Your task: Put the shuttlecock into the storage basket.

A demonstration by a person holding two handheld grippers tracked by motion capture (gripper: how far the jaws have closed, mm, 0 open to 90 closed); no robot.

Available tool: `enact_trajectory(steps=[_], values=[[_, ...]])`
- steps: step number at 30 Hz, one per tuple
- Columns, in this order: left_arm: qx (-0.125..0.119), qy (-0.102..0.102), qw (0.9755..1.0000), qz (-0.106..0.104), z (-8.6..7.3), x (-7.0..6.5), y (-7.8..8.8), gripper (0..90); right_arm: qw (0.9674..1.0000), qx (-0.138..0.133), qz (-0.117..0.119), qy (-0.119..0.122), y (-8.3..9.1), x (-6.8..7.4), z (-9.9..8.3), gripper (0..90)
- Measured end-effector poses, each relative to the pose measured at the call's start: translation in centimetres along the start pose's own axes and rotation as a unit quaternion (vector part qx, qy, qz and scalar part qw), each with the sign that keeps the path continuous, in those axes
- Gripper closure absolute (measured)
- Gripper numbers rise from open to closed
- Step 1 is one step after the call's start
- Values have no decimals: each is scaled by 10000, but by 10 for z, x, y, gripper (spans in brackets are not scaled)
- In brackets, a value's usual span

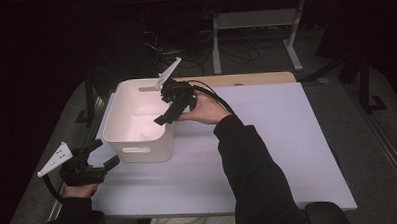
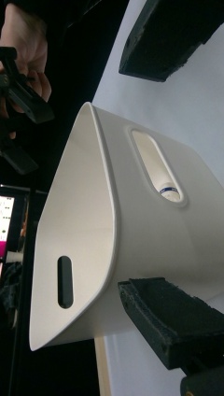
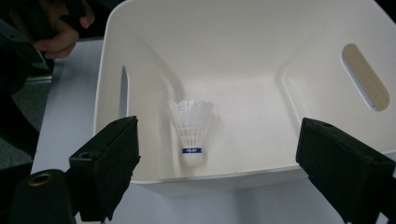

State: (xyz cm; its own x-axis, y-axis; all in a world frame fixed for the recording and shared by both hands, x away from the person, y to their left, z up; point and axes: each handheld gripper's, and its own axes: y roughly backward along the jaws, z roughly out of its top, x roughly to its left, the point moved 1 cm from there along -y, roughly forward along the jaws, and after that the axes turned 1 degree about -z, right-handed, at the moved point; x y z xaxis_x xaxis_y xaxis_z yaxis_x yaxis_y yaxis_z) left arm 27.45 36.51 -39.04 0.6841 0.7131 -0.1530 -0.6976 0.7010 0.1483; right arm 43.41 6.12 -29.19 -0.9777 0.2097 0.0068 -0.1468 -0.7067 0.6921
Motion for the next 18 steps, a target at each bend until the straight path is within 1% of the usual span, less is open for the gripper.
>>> enact_trajectory(steps=[2, 4, 7, 11, 15, 18], values=[[0, 5, 10000, -6, 0, 0, 0, 0, 10000, -52, -53, -20, 4, 0, -1, 48], [3, 5, 10000, -5, 0, 0, -1, 0, 9998, -94, -131, -75, 8, 0, -3, 18], [3, 9, 10000, 3, 0, 0, -1, 0, 9997, -132, -161, -104, 14, -1, -7, 0], [10, 8, 10000, 0, 0, 0, -1, 0, 9993, -233, -175, -223, 22, -4, -14, 0], [25, -4, 10000, -11, 0, 0, -1, 0, 9988, -293, -252, -294, 31, -5, -20, 0], [6, 32, 10000, -4, 0, -1, -2, 0, 9983, -361, -293, -351, 37, -6, -26, 0]])
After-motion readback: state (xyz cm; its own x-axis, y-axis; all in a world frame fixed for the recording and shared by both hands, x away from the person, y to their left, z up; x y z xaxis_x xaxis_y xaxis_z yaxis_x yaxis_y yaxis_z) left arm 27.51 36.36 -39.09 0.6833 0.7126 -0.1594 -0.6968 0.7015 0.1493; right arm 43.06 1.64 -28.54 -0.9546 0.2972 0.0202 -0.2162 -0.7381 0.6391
